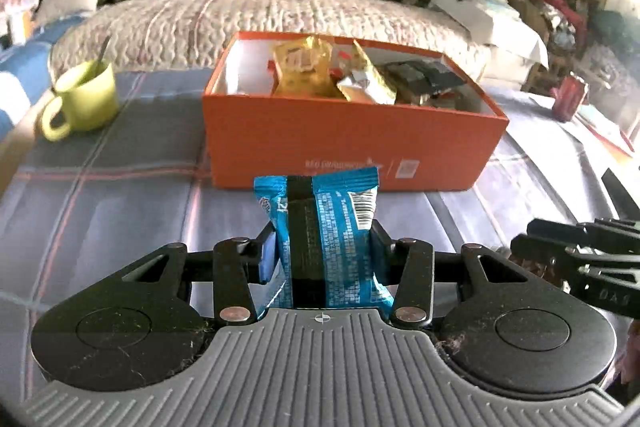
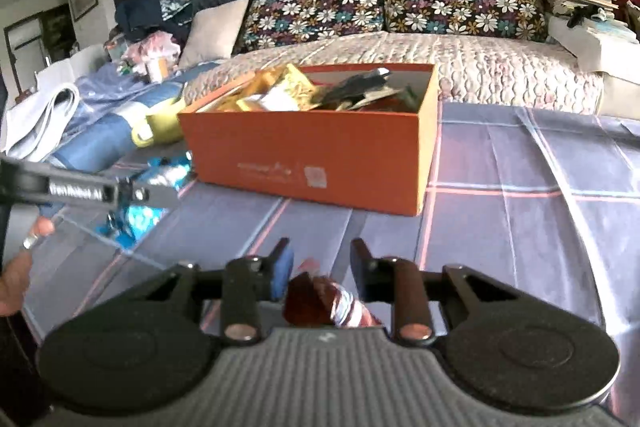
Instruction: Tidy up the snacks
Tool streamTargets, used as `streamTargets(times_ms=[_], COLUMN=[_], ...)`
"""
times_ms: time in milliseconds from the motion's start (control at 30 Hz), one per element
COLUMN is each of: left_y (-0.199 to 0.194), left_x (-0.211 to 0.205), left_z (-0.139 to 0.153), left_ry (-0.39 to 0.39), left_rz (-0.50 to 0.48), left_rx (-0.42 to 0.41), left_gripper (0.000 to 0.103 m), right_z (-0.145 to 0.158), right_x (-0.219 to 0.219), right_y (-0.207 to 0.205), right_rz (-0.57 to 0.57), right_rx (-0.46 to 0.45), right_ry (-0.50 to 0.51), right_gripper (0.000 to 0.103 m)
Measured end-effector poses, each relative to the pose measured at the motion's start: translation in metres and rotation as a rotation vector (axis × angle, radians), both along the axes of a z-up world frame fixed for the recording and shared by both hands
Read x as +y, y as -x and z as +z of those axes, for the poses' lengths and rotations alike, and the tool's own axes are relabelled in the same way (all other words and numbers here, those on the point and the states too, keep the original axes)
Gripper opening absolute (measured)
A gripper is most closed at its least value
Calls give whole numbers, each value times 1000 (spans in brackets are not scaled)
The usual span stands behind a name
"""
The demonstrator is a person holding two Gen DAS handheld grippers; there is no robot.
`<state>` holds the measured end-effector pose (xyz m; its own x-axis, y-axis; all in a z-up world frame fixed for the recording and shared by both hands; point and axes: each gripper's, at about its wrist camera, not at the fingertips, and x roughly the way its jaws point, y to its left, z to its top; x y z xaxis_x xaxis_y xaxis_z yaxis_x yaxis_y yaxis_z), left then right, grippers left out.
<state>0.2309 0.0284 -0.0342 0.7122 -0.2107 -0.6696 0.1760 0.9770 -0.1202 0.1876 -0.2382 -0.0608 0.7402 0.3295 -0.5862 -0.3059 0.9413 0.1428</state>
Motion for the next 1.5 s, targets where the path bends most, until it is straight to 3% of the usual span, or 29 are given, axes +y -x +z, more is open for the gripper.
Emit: streamTargets(times_ms=[100,200,233,300,400,467,533,600,700,733,767,800,900,1000,1100,1167,1233,1300,1333,1433,1500], left_y=[1,13,16,21,23,23,19,17,15,14,10,9,6,7,-3,-10,-12,-11,-9,-3,0], left_x=[-4,-10,-11,-12,-16,-16,-17,-16,-20,-23,-24,-22,-12,2,13,16,16,15,13,8,8], left_z=[-19,-45,-51,-54,-47,-45,-46,-48,-53,-56,-60,-61,-55,-35,-10,-4,-11,-27,-37,-56,-56], left_ry=[-42,-100,-109,-124,-179,-204,-209,-208,-211,-214,-214,-169,-120,-65,1,3,-16,-48,-70,-116,-116], left_rz=[-42,-69,-70,-65,-51,-64,-90,-112,-139,-144,-142,-139,-124,-103,-83,-75,-85,-97,-98,-100,-92], left_rx=[49,89,90,76,21,2,10,23,34,47,72,78,89,51,2,-6,19,67,91,117,106], left_gripper=[17,19,21,44,67,68,68,67,61,52,26,18,17,17,18,18,19,18,18,21,23], right_z=[-12,-15,-14,-14,-17,-21,-26,-31,-36,-36,-35,-35,-25,-2,8,1,-6,-10,-10,-4,-9], right_x=[-8,-8,-7,-4,1,2,6,13,21,26,30,31,28,18,19,16,8,7,7,8,16], right_y=[10,22,21,14,15,22,24,17,6,1,-2,-4,2,6,-5,-5,0,4,5,-5,-22], right_rz=[-39,-40,-41,-23,-29,-51,-59,-61,-60,-51,-34,-18,5,1,14,-5,-30,-40,-35,18,89], right_rx=[24,20,17,23,75,115,145,171,165,157,152,151,129,82,65,82,111,105,82,25,62], right_ry=[-28,30,46,82,57,-18,-45,-25,-13,13,31,34,41,-14,30,39,-23,-13,13,12,34], right_gripper=[84,103,102,102,102,100,86,70,65,61,59,54,46,20,24,38,81,96,102,102,102])
